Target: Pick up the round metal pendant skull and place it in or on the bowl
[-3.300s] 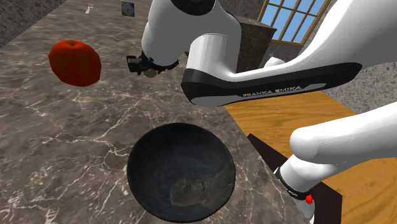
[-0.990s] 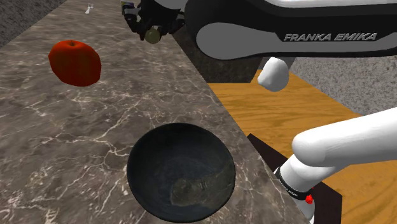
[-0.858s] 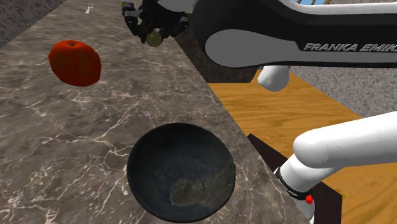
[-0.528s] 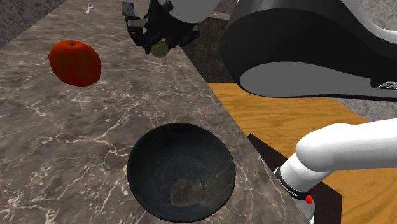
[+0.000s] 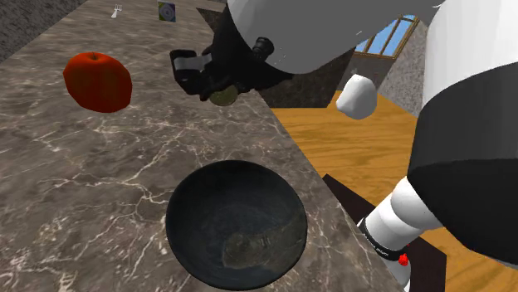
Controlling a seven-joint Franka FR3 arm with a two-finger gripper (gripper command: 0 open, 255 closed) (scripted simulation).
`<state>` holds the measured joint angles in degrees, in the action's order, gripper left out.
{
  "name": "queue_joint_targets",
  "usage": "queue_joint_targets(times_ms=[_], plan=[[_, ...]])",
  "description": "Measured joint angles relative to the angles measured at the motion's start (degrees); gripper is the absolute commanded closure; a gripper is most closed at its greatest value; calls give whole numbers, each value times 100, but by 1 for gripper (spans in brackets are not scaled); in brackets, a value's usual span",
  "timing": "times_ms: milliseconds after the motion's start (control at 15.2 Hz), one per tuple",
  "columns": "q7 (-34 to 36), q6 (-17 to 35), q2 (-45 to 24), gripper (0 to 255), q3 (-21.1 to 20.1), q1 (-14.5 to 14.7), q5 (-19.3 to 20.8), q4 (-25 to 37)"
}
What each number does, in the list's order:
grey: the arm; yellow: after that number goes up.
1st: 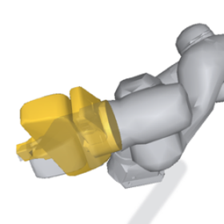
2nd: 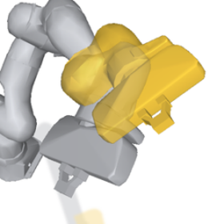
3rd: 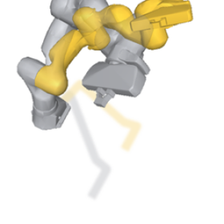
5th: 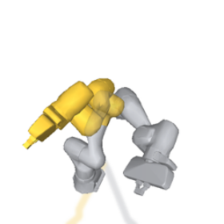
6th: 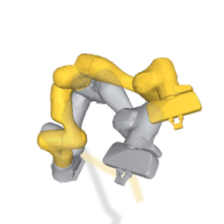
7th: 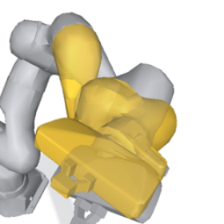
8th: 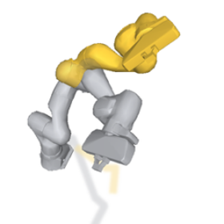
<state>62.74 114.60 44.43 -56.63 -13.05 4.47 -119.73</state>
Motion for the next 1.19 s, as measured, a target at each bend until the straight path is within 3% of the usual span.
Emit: queue_joint_targets(times_ms=[594,1188], plan=[[555,-1151,487,255,-421,500,-371,562],[875,-814,655,255,-722,647,-555,39]])
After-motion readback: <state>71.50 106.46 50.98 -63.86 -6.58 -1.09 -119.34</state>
